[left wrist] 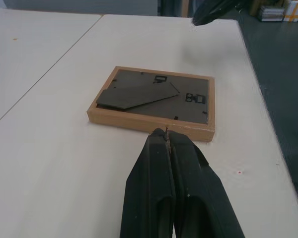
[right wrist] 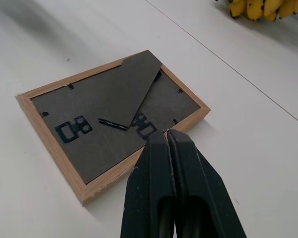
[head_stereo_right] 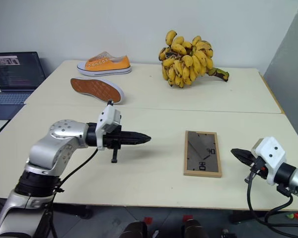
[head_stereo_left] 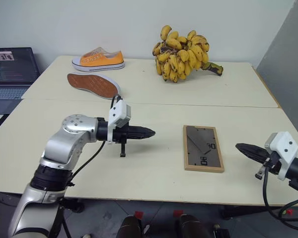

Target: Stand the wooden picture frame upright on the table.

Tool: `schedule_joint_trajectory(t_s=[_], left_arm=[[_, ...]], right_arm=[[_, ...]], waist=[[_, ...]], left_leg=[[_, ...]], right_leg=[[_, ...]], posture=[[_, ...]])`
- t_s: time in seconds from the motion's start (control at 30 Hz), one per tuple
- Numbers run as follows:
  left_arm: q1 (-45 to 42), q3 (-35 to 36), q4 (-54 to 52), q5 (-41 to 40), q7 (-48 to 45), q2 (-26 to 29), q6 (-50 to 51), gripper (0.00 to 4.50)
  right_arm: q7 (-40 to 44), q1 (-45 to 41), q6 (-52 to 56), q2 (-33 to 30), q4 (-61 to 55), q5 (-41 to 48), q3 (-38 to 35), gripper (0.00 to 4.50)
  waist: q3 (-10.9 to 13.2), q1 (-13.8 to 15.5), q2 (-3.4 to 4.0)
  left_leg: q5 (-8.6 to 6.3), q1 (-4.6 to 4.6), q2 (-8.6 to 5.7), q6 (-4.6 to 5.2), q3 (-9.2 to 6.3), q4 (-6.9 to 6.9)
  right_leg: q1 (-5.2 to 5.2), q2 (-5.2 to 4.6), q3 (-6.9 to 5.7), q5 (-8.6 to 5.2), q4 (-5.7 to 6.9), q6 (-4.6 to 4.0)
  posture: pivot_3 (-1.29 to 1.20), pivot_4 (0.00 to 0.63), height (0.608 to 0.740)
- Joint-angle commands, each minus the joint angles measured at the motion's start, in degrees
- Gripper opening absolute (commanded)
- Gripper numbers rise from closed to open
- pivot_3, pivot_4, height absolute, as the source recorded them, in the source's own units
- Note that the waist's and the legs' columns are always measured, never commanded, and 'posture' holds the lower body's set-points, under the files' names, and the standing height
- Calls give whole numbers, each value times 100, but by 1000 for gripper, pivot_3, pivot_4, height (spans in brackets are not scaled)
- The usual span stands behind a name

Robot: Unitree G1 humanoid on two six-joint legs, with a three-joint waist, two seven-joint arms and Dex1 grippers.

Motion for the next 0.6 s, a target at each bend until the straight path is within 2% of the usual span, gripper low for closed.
schedule_joint_trajectory(t_s=[0.03, 0.27, 0.43, 0.6], left_arm=[[-391, -367, 611, 655, 539, -424, -322, 0], [-931, -1126, 1925, 1557, 849, -1377, -967, 0], [-1147, -1468, 2381, 1949, 811, -1756, -1232, 0], [-1212, -1514, 2527, 2119, 847, -1986, -1218, 0]], right_arm=[[-639, -132, -175, 167, 101, -778, 381, 54], [-1504, -707, -188, 636, 694, -1562, 882, 54], [-1761, -1044, -238, 834, 1146, -1835, 1032, 54], [-1943, -1351, -327, 1106, 1592, -2049, 1345, 54]], waist=[[-2, 4, -2], [-4, 17, -6], [-4, 11, -5], [-4, 1, -5]], left_leg=[[0, 2, 0, 0, -1, 1], [0, -14, -4, 0, 0, 6], [0, -17, -4, 0, 0, 4], [0, -17, -4, 0, 0, 6]], right_leg=[[4, 0, -1, 0, 0, 0], [-10, 0, 2, 16, 0, -19], [-15, 2, 1, 16, 3, -20], [-16, 2, 3, 16, 7, -20]], posture=[[0, 150, 740], [0, 150, 740], [0, 150, 740], [0, 150, 740]])
